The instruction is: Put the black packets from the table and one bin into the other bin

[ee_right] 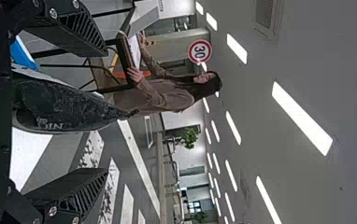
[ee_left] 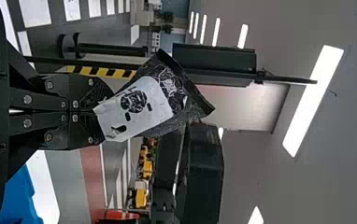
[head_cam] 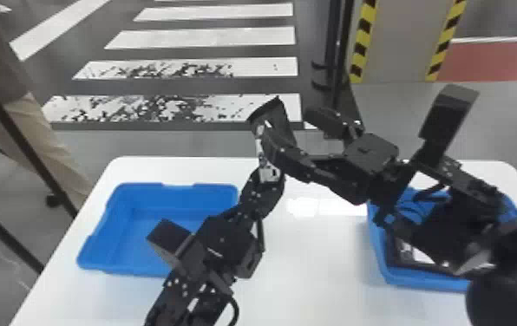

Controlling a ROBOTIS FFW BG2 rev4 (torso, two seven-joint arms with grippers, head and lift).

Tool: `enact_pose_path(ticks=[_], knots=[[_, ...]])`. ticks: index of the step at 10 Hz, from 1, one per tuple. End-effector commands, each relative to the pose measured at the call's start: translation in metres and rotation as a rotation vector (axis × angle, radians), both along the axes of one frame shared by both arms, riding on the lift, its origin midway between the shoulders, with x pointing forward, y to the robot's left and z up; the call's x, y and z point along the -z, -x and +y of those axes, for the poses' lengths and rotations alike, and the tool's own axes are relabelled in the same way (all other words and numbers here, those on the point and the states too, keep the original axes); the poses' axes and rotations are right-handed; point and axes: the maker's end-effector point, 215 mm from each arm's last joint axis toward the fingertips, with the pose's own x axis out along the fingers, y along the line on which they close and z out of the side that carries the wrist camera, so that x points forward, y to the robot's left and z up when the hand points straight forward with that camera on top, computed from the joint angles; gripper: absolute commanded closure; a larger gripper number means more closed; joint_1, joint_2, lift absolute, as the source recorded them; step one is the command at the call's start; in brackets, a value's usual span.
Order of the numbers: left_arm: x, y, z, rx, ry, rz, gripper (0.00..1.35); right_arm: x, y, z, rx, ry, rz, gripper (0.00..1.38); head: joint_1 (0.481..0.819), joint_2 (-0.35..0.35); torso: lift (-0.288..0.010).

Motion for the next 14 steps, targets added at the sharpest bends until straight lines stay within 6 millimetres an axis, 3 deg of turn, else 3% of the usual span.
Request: enact_pose_path(ticks=[1,2,3,4,10,11,12,13,14], knots=[[-0.003,0.001,-0.004,0.009,0.005,-0.007,1.21,0.009,-0.003,0.016,-0.038,0.036,0.019,0.15,0.667,0.084,-0.11],[-0.003,0.0,-0.003,0.006,0.009,-0.006,1.21,0.012,0.0,0.021,-0.049,0.06,0.023,0.29,0.665,0.091,-0.11],[-0.001,0.0,-0.002,0.004,0.008,-0.003,1.21,0.014,0.003,0.025,-0.059,0.063,0.027,0.96,0.668,0.101,-0.11],[-0.002,0.0,-0.001,0.001,0.01,-0.006,1.21,0.014,0.003,0.026,-0.06,0.058,0.031,1.2,0.673,0.109,-0.11],[-0.004,0.002,0.003,-0.012,0.024,-0.032,1.21,0.01,0.005,0.024,-0.057,0.015,0.021,1.2,0.675,0.117,-0.11],[0.002,0.0,0.005,-0.015,0.043,-0.01,0.93,0.005,0.001,0.02,-0.046,-0.008,0.005,1.2,0.673,0.118,-0.11],[0.007,-0.001,0.008,-0.02,0.043,0.008,0.38,-0.003,-0.006,0.005,-0.01,-0.03,-0.023,1.2,0.672,0.118,-0.11],[0.008,-0.002,0.008,-0.021,0.041,0.012,0.06,-0.005,-0.023,-0.03,0.085,-0.036,-0.053,1.2,0.667,0.109,-0.11],[0.01,-0.002,0.011,-0.028,0.043,0.016,0.11,0.014,-0.047,-0.094,0.251,0.02,-0.058,1.2,0.663,0.095,-0.11]])
